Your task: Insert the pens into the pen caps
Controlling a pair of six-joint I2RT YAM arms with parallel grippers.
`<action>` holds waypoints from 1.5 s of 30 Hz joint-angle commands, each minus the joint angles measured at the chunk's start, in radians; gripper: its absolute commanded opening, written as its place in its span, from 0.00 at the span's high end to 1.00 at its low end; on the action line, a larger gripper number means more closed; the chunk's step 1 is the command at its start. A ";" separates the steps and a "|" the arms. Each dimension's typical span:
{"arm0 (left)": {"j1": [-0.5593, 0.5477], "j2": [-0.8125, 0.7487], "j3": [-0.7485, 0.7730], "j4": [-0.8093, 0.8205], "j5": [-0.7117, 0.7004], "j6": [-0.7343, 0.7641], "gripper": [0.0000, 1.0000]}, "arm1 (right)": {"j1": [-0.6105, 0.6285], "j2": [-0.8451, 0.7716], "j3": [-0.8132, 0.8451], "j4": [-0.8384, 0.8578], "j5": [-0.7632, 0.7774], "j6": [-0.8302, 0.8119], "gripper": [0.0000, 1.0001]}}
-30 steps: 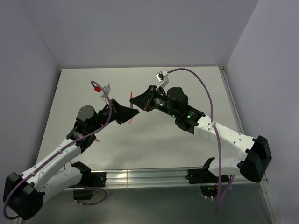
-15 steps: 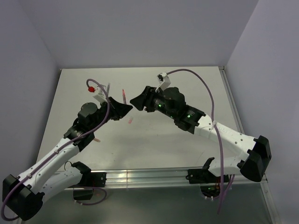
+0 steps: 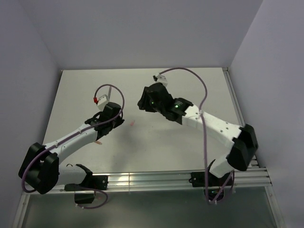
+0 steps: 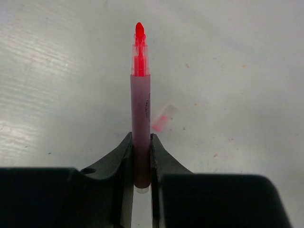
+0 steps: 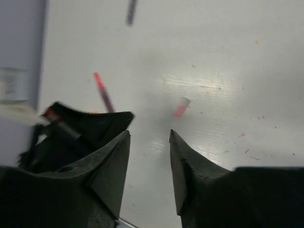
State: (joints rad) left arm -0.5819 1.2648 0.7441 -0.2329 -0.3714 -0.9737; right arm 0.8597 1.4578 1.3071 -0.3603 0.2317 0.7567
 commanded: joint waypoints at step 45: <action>0.200 -0.456 0.161 -0.237 0.115 0.121 1.00 | 0.056 0.823 0.603 -0.407 0.135 0.273 0.61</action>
State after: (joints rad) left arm -0.3923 0.8276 0.8837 -0.4805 -0.2852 -0.8764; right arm 0.9073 2.2730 1.8729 -0.7357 0.3214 1.0065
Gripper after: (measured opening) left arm 0.189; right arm 0.392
